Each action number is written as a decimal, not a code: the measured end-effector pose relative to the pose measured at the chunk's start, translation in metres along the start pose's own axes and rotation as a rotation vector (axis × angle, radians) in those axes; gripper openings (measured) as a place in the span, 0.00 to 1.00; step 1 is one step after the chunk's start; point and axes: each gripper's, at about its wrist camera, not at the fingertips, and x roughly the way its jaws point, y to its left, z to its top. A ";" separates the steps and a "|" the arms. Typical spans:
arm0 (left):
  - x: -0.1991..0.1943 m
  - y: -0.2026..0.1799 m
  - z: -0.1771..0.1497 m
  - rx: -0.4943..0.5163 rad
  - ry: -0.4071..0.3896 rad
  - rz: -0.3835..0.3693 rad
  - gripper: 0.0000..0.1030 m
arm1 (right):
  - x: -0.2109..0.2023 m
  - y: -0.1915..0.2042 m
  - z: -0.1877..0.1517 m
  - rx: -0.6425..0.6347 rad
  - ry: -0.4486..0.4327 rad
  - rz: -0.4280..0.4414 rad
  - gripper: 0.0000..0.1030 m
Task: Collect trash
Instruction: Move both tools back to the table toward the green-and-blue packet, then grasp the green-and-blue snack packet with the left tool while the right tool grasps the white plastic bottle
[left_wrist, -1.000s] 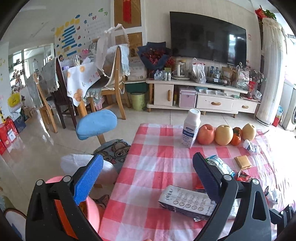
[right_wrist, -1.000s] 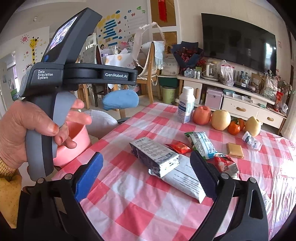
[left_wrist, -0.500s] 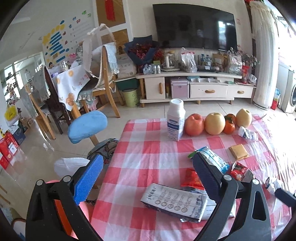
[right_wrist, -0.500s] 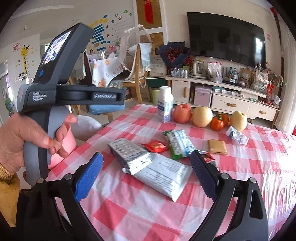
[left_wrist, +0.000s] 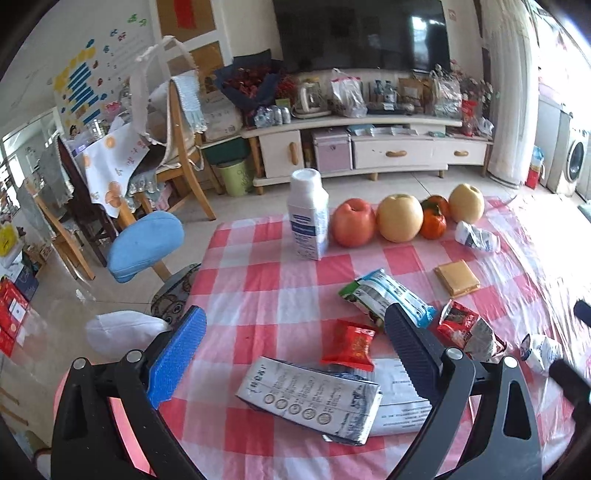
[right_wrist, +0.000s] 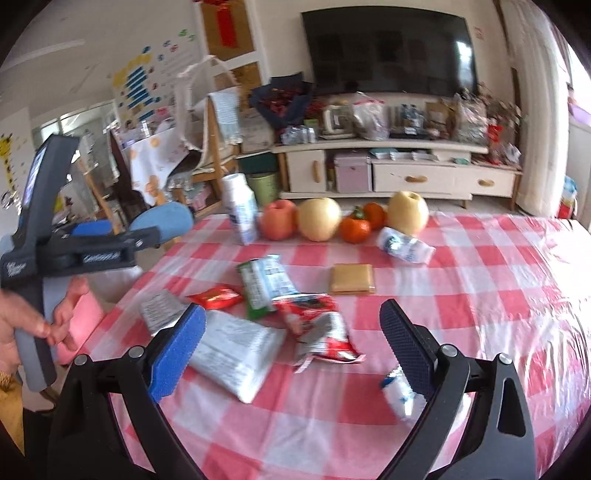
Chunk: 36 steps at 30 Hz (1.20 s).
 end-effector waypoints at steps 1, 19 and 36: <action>0.003 -0.003 0.000 0.003 0.007 -0.005 0.93 | 0.001 -0.006 0.001 0.008 0.003 -0.009 0.93; 0.101 -0.061 0.009 -0.110 0.275 -0.083 0.77 | 0.088 -0.143 0.021 0.092 0.158 -0.143 0.93; 0.159 -0.090 0.018 -0.120 0.361 -0.050 0.77 | 0.199 -0.152 0.069 -0.114 0.289 -0.083 0.93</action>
